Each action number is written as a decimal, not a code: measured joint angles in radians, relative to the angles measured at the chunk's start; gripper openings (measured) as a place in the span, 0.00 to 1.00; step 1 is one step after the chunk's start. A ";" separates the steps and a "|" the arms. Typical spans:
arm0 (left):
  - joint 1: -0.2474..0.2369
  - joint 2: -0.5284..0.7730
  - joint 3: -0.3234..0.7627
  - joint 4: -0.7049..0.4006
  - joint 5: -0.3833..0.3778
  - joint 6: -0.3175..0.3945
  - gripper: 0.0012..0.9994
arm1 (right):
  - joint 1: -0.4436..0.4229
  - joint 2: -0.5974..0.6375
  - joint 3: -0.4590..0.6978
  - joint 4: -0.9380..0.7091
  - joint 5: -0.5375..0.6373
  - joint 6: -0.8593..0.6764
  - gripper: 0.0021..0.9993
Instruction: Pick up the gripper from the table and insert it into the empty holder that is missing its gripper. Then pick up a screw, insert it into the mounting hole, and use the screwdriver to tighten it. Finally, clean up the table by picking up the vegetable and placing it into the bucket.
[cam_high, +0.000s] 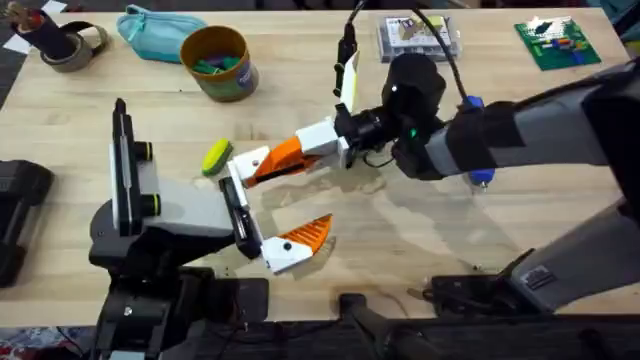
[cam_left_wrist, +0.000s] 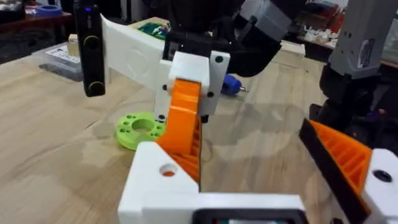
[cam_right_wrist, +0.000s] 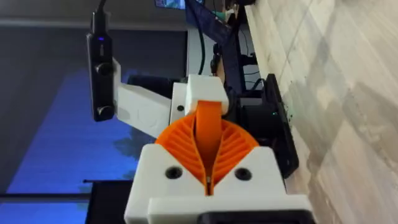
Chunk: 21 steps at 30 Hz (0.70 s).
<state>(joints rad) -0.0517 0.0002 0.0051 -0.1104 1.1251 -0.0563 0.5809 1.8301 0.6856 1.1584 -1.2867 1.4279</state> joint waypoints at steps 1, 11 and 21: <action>0.000 0.000 0.000 0.000 0.001 0.000 0.99 | -0.001 0.000 0.000 -0.001 -0.003 -0.003 0.02; -0.001 0.000 0.000 -0.002 0.008 0.000 0.99 | -0.007 0.003 0.002 -0.003 -0.024 -0.020 0.02; -0.006 0.000 0.000 -0.003 0.016 0.003 0.99 | -0.019 0.003 0.002 -0.005 -0.050 -0.027 0.02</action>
<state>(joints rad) -0.0582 0.0001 0.0051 -0.1131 1.1415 -0.0533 0.5617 1.8328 0.6872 1.1538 -1.3363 1.4014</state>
